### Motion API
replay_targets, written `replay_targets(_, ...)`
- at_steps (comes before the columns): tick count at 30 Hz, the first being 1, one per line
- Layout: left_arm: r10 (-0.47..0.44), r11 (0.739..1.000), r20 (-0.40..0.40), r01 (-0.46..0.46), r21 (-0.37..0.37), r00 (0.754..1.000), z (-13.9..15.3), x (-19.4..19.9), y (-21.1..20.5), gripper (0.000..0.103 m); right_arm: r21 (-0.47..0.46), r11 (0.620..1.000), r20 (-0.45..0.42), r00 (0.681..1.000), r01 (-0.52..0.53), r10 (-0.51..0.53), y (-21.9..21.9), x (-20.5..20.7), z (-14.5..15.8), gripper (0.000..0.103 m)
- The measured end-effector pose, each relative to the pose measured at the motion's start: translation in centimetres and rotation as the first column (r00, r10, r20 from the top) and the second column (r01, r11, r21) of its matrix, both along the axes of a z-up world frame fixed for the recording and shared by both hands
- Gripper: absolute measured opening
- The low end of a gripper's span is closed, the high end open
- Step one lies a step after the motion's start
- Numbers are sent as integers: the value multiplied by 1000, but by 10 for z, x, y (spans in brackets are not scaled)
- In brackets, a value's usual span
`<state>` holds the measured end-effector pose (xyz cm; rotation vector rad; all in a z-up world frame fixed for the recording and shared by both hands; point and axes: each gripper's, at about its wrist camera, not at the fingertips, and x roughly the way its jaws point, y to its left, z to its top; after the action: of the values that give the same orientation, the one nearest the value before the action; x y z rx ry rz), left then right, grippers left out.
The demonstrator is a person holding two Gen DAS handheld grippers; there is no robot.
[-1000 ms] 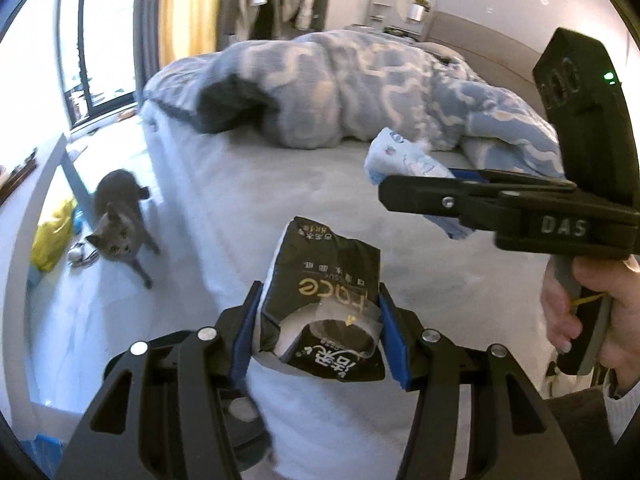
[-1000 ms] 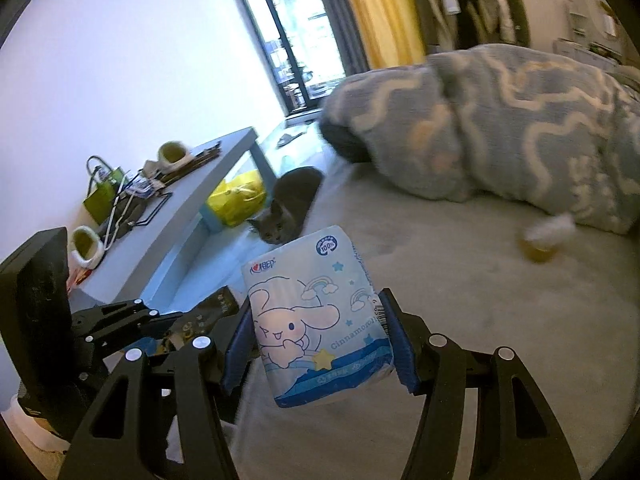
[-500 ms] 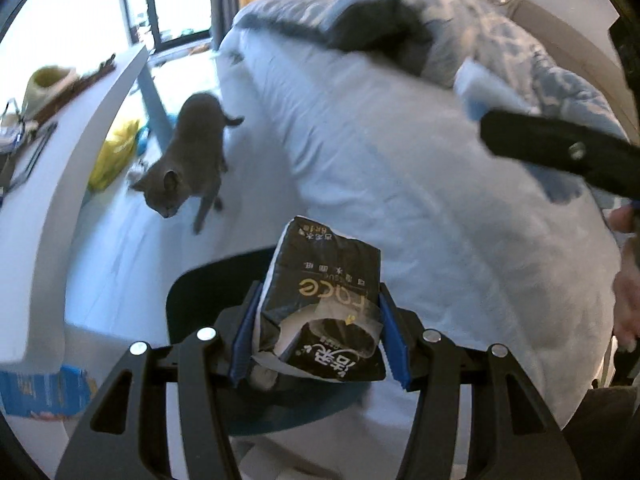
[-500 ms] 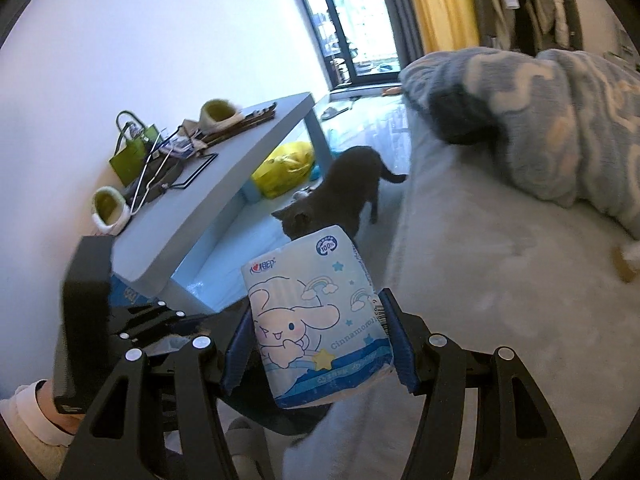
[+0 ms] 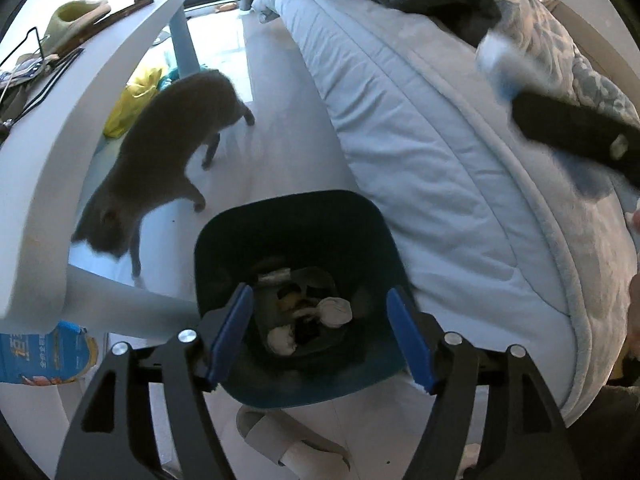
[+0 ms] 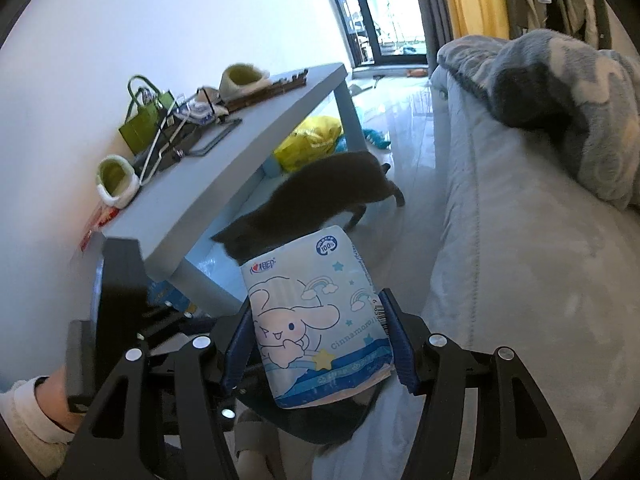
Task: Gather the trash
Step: 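Lower the wipes pack into the black bin and open the right gripper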
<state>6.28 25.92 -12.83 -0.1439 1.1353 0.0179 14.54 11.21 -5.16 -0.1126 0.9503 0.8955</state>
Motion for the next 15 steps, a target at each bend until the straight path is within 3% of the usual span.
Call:
replay_targets(7,40,999,50,-41,1,998,14,-9,18,71,-102,995,-38,999,-5,1,25,0,-30,60)
replay_targets(15,67,998,141,-68,-4,988,35,-19,35,60,-172,985,-84,996,-14,0,47,-2,-62,60)
